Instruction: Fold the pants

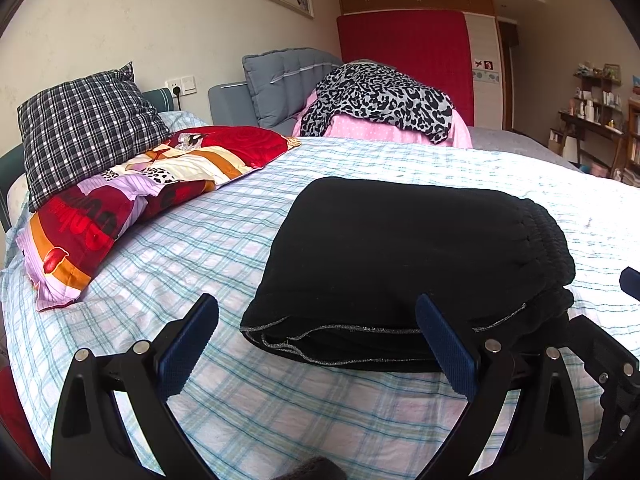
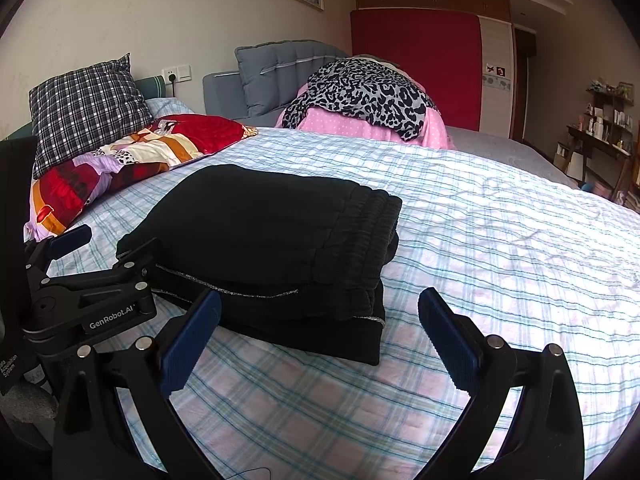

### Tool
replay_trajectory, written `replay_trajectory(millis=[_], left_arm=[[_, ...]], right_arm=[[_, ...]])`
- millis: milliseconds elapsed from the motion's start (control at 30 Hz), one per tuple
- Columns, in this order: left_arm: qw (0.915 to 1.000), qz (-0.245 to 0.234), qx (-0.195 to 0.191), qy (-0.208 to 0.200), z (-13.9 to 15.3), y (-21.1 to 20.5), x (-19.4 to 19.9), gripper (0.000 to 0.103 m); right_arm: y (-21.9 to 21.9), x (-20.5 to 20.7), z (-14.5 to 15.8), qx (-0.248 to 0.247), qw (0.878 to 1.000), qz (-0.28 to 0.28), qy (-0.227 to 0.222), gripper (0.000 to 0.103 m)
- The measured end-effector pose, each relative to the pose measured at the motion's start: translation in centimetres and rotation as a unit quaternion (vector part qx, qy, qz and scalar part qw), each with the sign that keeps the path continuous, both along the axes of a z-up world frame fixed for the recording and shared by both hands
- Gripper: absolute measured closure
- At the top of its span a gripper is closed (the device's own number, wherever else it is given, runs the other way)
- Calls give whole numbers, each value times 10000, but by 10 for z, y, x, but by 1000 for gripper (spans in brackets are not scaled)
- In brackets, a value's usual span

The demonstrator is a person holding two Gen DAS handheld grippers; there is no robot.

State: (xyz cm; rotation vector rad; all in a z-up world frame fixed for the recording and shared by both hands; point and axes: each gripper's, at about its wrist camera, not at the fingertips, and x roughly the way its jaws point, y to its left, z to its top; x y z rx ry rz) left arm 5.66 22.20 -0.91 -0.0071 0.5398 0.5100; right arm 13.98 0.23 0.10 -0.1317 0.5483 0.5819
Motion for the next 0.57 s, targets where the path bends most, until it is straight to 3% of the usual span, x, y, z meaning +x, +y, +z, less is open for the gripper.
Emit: replay_trajectory(millis=[333,567], left_arm=[[9995,-176,276,-35,1,-11,2,5],[9998,6,-186,82,-4,7,4,5]], right_arm=[[0,0,0,5,10000,-4,11,3],[-1,2,-3,44,9999,-21,91,3]])
